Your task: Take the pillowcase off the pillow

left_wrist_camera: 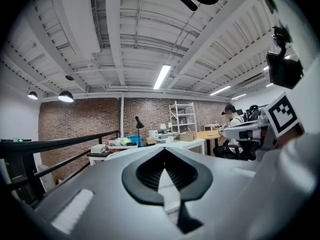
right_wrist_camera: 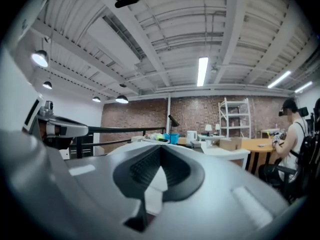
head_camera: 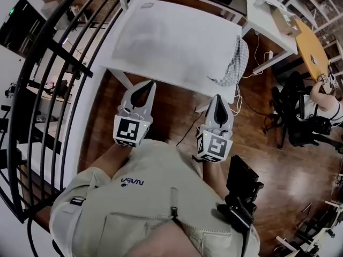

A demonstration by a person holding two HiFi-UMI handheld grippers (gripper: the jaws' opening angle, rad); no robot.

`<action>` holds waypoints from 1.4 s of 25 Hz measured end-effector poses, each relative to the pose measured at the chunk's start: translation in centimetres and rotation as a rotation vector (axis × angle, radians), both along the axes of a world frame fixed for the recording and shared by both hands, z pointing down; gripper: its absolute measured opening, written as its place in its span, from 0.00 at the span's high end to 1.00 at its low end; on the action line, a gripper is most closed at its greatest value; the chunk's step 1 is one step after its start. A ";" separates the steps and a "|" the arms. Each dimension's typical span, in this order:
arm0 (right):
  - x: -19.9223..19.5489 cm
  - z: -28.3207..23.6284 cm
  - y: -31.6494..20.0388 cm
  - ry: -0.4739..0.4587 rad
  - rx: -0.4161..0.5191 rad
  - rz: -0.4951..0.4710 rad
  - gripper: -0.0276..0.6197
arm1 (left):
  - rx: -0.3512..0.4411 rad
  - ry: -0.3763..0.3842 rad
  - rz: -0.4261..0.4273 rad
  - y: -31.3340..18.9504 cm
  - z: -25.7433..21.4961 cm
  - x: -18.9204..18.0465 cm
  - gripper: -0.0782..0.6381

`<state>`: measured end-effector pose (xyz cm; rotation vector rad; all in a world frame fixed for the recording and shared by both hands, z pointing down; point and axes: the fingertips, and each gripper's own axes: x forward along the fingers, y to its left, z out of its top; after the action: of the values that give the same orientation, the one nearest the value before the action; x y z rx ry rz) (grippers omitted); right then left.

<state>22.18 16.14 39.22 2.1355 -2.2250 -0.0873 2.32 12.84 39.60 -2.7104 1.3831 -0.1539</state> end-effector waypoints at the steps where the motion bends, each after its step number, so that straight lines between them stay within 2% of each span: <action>1: 0.0 -0.2 0.6 -0.002 0.007 0.003 0.95 | 0.008 -0.004 0.003 0.5 -0.3 0.0 0.88; 10: -0.9 -1.0 3.6 -0.018 0.021 0.040 0.95 | 0.052 -0.004 0.066 3.2 -2.0 -0.1 0.88; 13: -1.9 -1.3 3.5 -0.020 0.017 0.025 0.95 | 0.035 0.030 0.055 3.2 -2.3 -0.9 0.88; 18: -4.1 -0.3 3.4 -0.035 -0.032 0.011 0.95 | 0.025 0.002 0.049 2.9 -1.1 -3.5 0.88; 22: -5.0 0.3 3.0 -0.033 -0.054 0.024 0.95 | 0.009 0.051 0.019 2.5 -1.2 -5.1 0.88; 24: -5.3 0.4 2.8 -0.029 -0.059 0.026 0.95 | 0.011 0.048 0.022 2.3 -0.9 -5.6 0.88; 35: -5.0 0.5 2.4 -0.012 -0.075 0.041 0.95 | 0.012 0.035 0.044 1.5 -0.2 -5.1 0.88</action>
<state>17.13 18.50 39.76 2.1473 -2.1530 0.0100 -2.79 14.34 39.37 -2.7443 1.3276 -0.0955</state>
